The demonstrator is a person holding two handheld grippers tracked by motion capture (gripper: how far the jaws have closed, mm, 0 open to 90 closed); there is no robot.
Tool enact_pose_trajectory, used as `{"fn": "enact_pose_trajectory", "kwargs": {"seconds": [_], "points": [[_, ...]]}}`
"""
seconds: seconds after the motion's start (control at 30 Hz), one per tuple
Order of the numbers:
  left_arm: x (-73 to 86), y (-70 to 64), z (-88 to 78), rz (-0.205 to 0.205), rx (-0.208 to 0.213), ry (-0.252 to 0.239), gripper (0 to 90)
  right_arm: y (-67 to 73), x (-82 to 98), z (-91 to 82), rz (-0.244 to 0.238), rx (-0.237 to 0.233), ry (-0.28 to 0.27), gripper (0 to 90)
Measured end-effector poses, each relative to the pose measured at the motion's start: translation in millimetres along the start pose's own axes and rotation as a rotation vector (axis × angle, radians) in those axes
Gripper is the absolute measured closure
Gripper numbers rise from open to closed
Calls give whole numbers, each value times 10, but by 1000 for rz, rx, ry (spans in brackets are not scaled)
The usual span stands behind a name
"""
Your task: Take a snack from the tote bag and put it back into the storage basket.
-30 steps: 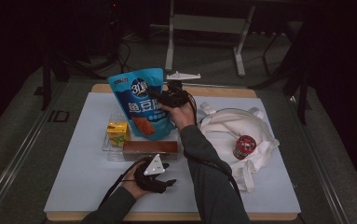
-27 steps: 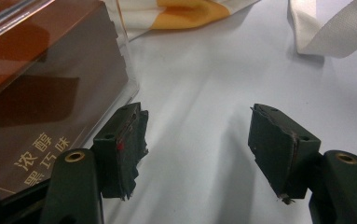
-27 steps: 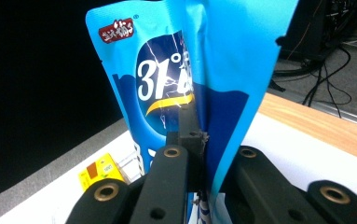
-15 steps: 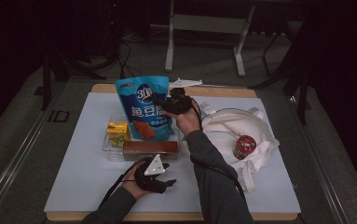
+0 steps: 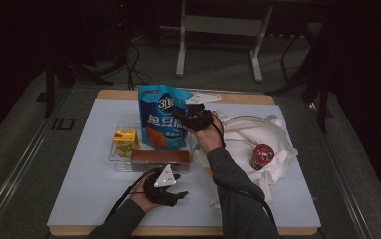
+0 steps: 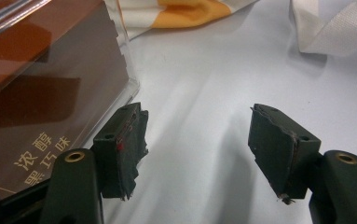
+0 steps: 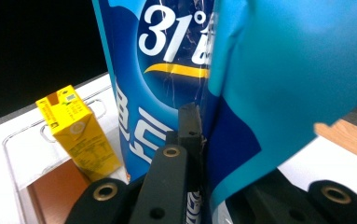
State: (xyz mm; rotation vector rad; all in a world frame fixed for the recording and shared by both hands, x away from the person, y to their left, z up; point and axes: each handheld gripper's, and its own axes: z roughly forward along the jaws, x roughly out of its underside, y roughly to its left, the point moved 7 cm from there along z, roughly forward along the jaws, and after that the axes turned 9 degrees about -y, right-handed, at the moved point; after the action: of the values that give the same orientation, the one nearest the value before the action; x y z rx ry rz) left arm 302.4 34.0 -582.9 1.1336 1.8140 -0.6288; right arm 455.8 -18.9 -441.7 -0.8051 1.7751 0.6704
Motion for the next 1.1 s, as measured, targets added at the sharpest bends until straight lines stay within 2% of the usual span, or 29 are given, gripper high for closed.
{"fn": "enact_pose_trajectory", "kwargs": {"seconds": [0.1, 0.23, 0.43, 0.53, 0.67, 0.8, 0.9, 1.03, 1.1], "points": [[0, 0, 1, -2, 0, 0, 355, 69, 20, 0, -36, 12, 10, 881], [1, -1, 3, 0, -2, 2, 355, 148, 19, 43, -36, -5, 19, 863], [0, -4, 4, 1, 0, 0, 355, 180, 92, 91, -88, -43, 70, 717], [0, -5, 4, 1, 0, 0, 355, 161, 134, 40, -77, -73, 89, 646], [1, -2, 4, 2, -2, 3, 355, 129, 153, -97, -98, -109, 128, 606], [2, -3, 6, 1, -3, 5, 355, 98, 182, -254, -125, -133, 172, 615], [3, -3, 7, 2, -2, 6, 355, 75, 239, -309, -139, -139, 202, 675], [3, -2, 7, 2, -2, 7, 356, 16, 323, -293, -169, -80, 252, 822], [3, -3, 6, 2, -1, 7, 356, 11, 360, -247, -175, -59, 281, 857]]}}
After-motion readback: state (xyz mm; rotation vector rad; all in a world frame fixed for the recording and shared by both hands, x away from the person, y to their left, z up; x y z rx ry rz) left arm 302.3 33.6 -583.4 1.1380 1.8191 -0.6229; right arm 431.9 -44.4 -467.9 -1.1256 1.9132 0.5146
